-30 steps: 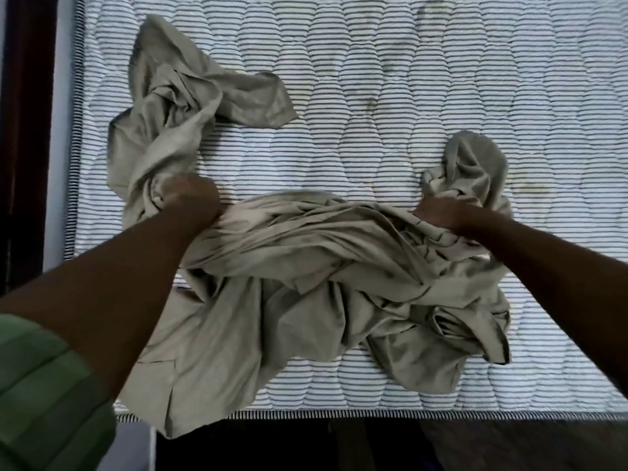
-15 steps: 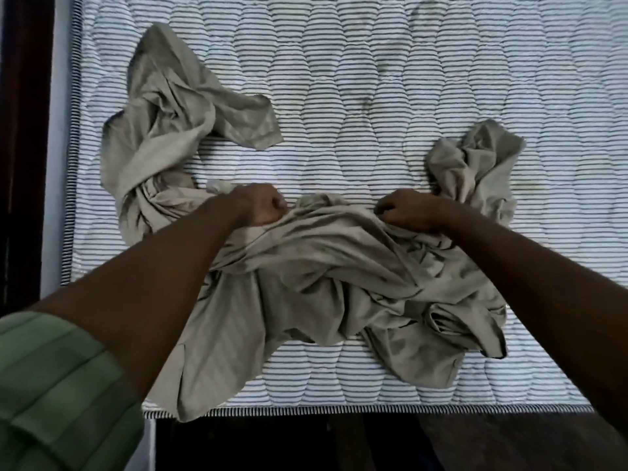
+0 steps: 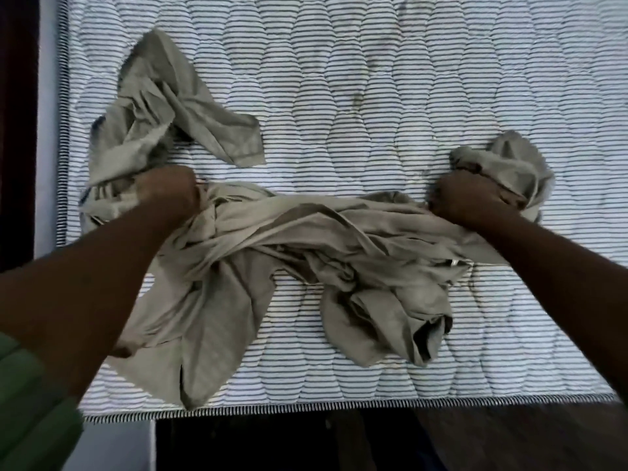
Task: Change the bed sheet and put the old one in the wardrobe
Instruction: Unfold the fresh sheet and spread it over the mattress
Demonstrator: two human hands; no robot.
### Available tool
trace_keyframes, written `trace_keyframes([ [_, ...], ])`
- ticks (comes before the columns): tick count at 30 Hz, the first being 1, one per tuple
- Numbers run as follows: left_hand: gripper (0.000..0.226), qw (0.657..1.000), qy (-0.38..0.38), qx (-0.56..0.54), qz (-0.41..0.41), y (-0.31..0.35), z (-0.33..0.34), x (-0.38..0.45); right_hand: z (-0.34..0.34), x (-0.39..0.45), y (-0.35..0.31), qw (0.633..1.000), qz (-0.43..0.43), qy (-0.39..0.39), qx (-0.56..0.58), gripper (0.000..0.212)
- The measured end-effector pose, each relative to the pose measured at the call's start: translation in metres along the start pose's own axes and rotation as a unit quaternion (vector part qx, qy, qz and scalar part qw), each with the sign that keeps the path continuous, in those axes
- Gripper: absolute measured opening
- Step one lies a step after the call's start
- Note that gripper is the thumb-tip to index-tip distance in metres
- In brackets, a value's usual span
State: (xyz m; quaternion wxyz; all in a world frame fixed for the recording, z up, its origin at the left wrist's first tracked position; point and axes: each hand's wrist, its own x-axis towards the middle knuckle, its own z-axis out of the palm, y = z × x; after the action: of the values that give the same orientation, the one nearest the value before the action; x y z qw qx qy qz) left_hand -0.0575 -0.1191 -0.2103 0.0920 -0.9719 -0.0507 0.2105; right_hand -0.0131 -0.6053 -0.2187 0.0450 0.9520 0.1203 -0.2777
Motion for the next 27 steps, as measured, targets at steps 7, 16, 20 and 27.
trace_keyframes([
  [7,0.028,0.951,-0.131,-0.226,0.168,0.076,-0.020,0.012,-0.004,0.029,-0.132,0.934,-0.060,-0.061,0.347,0.041],
  [16,0.049,0.994,-0.095,-0.040,0.042,0.021,0.022,-0.005,0.010,0.018,-0.084,0.979,-0.100,-0.125,0.128,0.062],
  [20,0.057,0.998,-0.051,0.018,-0.007,-0.020,0.039,0.008,0.012,0.016,-0.031,0.979,-0.022,-0.149,0.140,0.120],
  [27,0.022,0.990,-0.045,-0.097,0.095,0.064,-0.012,0.001,-0.018,0.012,-0.083,0.908,0.082,-0.135,0.389,0.038],
])
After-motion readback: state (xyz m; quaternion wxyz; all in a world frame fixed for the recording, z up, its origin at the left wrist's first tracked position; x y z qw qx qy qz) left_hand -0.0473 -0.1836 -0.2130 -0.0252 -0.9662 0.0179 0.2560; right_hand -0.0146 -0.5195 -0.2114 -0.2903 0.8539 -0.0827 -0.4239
